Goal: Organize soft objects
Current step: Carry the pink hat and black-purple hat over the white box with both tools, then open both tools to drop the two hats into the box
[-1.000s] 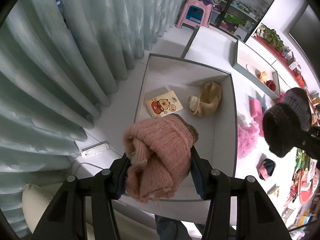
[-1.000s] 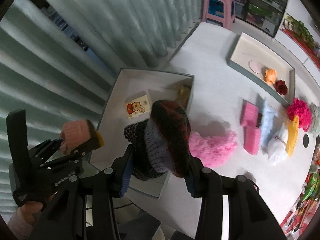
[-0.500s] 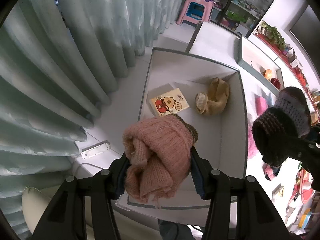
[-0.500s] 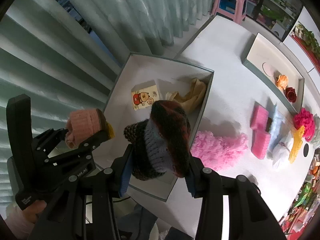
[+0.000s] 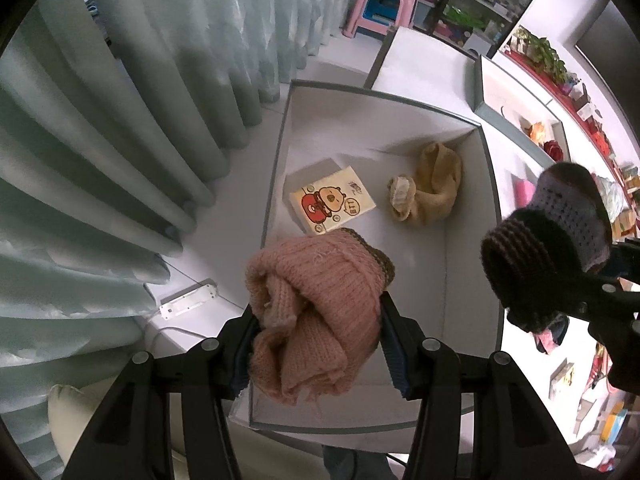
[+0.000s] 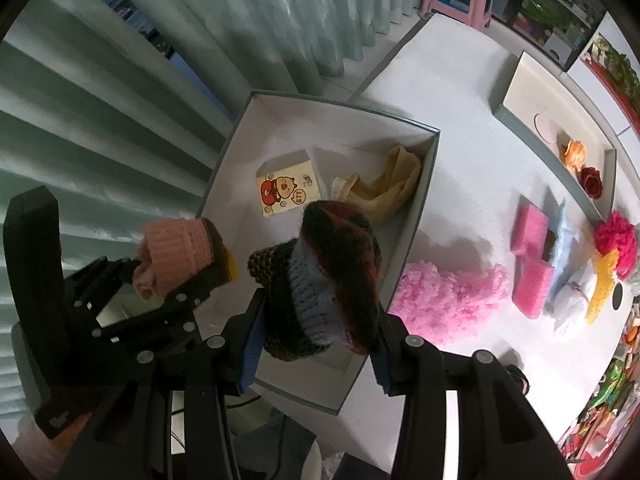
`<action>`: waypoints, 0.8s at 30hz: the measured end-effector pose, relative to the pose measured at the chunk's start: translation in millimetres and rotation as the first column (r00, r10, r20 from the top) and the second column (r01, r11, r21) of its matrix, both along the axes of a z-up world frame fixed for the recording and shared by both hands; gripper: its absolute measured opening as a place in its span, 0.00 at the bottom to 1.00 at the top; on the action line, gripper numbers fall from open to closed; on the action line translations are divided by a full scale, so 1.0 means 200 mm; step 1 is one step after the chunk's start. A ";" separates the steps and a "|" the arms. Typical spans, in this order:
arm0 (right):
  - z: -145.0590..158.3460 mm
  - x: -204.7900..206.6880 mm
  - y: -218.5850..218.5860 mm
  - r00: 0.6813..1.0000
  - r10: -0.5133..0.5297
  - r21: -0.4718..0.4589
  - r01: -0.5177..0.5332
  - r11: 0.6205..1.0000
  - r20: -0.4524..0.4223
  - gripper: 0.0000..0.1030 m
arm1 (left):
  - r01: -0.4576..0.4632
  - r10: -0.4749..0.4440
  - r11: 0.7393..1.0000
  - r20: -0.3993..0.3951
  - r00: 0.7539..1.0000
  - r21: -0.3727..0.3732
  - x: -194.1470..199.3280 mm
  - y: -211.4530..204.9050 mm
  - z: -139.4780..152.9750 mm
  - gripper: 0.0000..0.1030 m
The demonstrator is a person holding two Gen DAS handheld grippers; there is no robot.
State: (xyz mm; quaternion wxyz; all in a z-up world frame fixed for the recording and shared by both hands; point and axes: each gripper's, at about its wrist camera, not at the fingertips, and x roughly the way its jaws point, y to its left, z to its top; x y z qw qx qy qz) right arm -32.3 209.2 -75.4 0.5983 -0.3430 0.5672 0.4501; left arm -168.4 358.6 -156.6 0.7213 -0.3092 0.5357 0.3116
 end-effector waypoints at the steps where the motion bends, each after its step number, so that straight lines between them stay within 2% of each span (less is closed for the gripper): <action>1: -0.01 0.00 0.00 1.000 -0.005 -0.003 0.005 1.000 -0.008 0.47 | 0.002 -0.002 1.000 -0.003 1.000 -0.003 0.01 0.00 -0.01 0.52; 13: -0.06 0.01 0.05 1.000 -0.010 -0.028 0.010 1.000 -0.015 0.48 | 0.027 -0.029 0.999 -0.037 0.999 -0.036 0.05 -0.01 -0.10 0.52; 17: -0.08 0.00 0.07 1.000 -0.008 -0.036 0.007 0.999 -0.024 0.51 | 0.035 -0.037 0.998 -0.043 0.998 -0.046 0.05 -0.03 -0.12 0.53; 18: -0.08 0.00 0.07 1.000 -0.005 -0.037 0.005 0.999 -0.022 0.52 | 0.035 -0.037 0.998 -0.043 0.998 -0.049 0.05 -0.03 -0.12 0.54; 19: -0.08 0.00 0.08 1.000 -0.004 -0.041 0.003 0.999 -0.019 0.53 | 0.032 -0.035 0.998 -0.042 0.999 -0.048 0.05 -0.03 -0.13 0.60; 20: -0.09 0.00 0.08 1.000 -0.005 -0.044 0.004 0.999 -0.013 0.58 | 0.031 -0.033 0.998 -0.035 0.999 -0.046 0.05 -0.03 -0.12 0.64; 22: -0.08 0.01 0.08 1.000 -0.008 -0.046 0.007 0.999 -0.011 0.65 | 0.034 -0.034 0.999 -0.021 0.999 -0.041 0.05 -0.04 -0.11 0.84; 24: -0.07 0.02 0.07 1.000 -0.018 -0.041 0.018 0.999 -0.003 0.74 | 0.034 -0.034 0.999 -0.001 0.999 -0.038 0.04 -0.04 -0.09 0.85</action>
